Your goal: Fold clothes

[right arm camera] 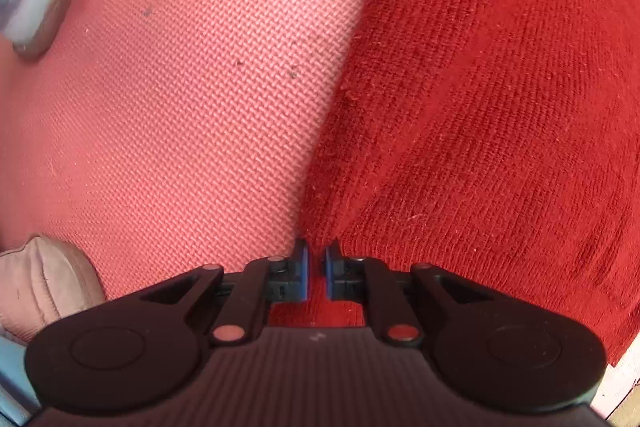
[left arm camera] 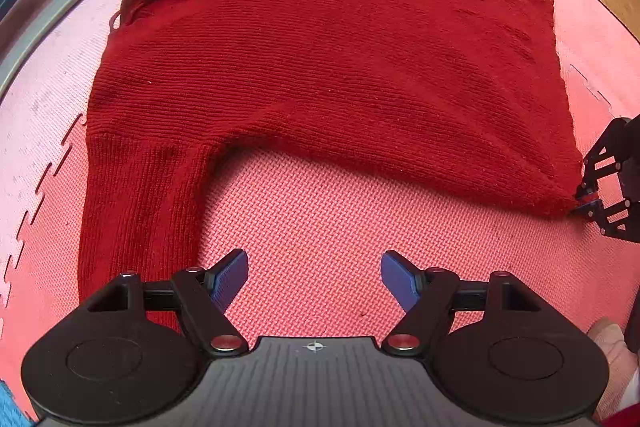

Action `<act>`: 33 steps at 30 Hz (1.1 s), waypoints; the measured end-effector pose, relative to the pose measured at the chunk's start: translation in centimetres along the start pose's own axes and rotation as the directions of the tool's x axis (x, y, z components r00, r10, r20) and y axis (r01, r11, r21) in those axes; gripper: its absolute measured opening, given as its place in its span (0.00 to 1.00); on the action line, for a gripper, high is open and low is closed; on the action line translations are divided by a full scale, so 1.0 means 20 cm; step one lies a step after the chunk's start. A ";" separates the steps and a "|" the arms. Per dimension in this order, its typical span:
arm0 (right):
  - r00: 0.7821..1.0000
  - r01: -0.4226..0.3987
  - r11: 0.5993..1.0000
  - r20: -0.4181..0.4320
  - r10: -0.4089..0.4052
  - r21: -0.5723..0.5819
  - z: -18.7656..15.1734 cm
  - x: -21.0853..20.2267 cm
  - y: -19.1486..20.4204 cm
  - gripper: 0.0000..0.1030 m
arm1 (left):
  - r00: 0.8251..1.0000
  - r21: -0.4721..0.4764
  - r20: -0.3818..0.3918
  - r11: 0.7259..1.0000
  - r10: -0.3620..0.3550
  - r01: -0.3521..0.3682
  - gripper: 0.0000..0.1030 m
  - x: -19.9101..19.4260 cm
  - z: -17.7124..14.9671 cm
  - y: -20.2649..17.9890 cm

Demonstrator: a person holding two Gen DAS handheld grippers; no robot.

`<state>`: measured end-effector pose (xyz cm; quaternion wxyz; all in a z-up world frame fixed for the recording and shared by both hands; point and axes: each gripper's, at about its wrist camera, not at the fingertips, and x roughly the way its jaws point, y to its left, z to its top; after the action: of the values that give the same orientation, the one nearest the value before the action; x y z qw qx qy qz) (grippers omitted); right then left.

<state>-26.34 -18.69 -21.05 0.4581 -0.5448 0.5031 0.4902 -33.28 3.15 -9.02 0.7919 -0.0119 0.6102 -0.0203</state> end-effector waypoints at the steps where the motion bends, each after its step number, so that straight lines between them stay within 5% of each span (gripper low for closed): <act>1: 1.000 -0.003 1.000 -0.008 0.003 -0.004 0.00 0.01 0.00 0.13 | 1.000 0.000 0.001 1.000 0.000 0.000 0.73 0.00 0.00 0.00; 4: 0.999 -0.011 1.000 -0.031 0.010 -0.015 0.01 0.05 0.02 0.19 | 1.000 -0.002 -0.001 1.000 -0.001 0.001 0.73 0.01 0.00 0.01; 8: 0.997 -0.029 0.999 -0.074 0.027 -0.030 0.01 0.05 0.06 0.54 | 1.000 0.000 -0.007 1.000 -0.003 0.003 0.73 0.01 -0.01 0.02; 11: 0.988 -0.043 0.998 -0.152 0.037 -0.036 0.01 0.04 0.08 0.61 | 1.000 -0.007 -0.004 1.000 -0.001 0.001 0.73 0.01 -0.03 0.04; 14: 0.983 -0.076 0.997 -0.167 0.071 -0.023 0.01 -0.06 0.04 0.62 | 1.000 -0.016 0.000 1.000 0.000 -0.001 0.73 0.00 -0.04 0.05; 18: 0.994 -0.085 0.988 0.074 0.076 0.126 0.14 -0.32 -0.19 0.61 | 1.000 -0.026 -0.001 1.000 0.003 -0.003 0.73 0.00 -0.05 0.06; 23: 0.947 -0.035 0.967 0.319 -0.049 0.251 0.35 -0.43 -0.42 0.56 | 1.000 -0.023 0.014 1.000 -0.004 0.004 0.73 -0.01 -0.05 0.05; 26: 0.938 -0.036 0.945 0.337 -0.080 0.325 0.40 -0.31 -0.58 0.40 | 1.000 -0.026 0.014 1.000 -0.003 0.003 0.73 -0.01 -0.06 0.04; 33: 0.964 0.002 0.943 0.250 -0.090 0.333 0.28 -0.05 -0.47 0.38 | 1.000 -0.041 -0.003 0.999 0.002 -0.002 0.73 0.00 -0.10 0.06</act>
<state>-17.47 -12.29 -20.63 0.6166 -0.4025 0.4999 0.4559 -35.27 4.39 -9.52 0.7907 -0.0274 0.6115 -0.0069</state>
